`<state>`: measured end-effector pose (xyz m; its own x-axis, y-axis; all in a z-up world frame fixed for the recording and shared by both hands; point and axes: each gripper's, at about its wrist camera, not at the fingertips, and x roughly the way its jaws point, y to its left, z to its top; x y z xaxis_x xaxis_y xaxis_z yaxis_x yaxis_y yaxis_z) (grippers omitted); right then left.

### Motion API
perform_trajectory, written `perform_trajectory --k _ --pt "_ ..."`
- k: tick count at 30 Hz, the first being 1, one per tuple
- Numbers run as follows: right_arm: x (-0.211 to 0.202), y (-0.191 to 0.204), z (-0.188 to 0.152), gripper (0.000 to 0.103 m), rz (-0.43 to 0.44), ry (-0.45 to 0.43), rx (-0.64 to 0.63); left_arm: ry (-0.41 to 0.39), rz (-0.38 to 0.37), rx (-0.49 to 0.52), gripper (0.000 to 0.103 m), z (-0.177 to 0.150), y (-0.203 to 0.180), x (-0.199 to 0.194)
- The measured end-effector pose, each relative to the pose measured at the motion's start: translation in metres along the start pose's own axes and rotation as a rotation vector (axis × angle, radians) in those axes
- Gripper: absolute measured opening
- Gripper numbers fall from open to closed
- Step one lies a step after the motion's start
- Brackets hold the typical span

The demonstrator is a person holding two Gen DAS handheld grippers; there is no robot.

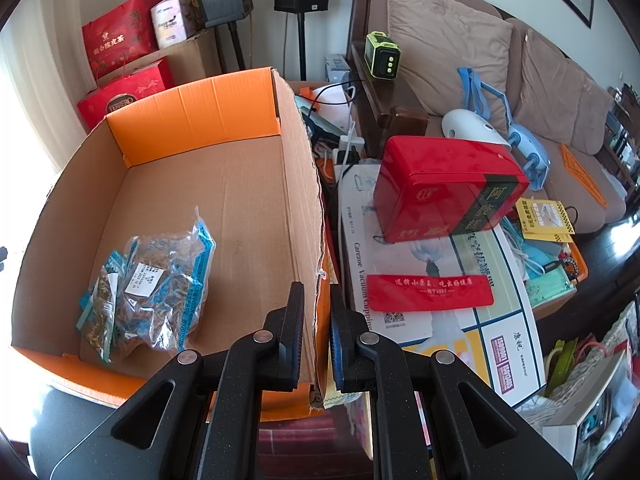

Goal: Organize objects
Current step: 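Grasp the white cable on the snack bag with the left gripper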

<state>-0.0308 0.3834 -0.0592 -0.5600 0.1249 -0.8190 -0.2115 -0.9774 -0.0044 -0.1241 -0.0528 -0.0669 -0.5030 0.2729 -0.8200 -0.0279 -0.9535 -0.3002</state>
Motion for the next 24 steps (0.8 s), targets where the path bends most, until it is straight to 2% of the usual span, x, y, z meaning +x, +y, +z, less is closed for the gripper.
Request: perform_trajectory --k 5,6,7,8,9,12,18,24 --pt "0.0 -0.001 -0.001 0.01 -0.002 0.0 -0.001 0.004 0.022 0.029 0.078 0.007 -0.013 0.015" --pt "0.0 -0.001 -0.001 0.01 -0.003 0.0 -0.002 0.004 0.022 0.033 0.075 0.007 -0.015 0.017" --pt "0.0 -0.001 -0.001 0.01 -0.003 0.0 -0.002 0.004 0.024 0.037 0.07 0.008 -0.017 0.018" --pt "0.0 -0.001 -0.001 0.01 -0.003 0.0 -0.002 0.01 0.029 0.041 0.05 0.008 -0.018 0.02" --pt "0.0 -0.001 -0.001 0.01 -0.002 0.0 -0.002 0.022 0.039 0.045 0.036 0.008 -0.02 0.023" --pt "0.0 -0.001 -0.001 0.011 -0.002 0.0 -0.002 0.025 0.048 0.055 0.019 0.007 -0.021 0.025" --pt "0.001 -0.002 -0.002 0.011 -0.002 -0.001 -0.001 -0.015 0.031 0.043 0.006 0.006 -0.019 0.008" --pt "0.001 -0.002 -0.002 0.011 -0.002 -0.001 -0.001 -0.063 -0.024 0.063 0.005 0.009 -0.034 -0.019"
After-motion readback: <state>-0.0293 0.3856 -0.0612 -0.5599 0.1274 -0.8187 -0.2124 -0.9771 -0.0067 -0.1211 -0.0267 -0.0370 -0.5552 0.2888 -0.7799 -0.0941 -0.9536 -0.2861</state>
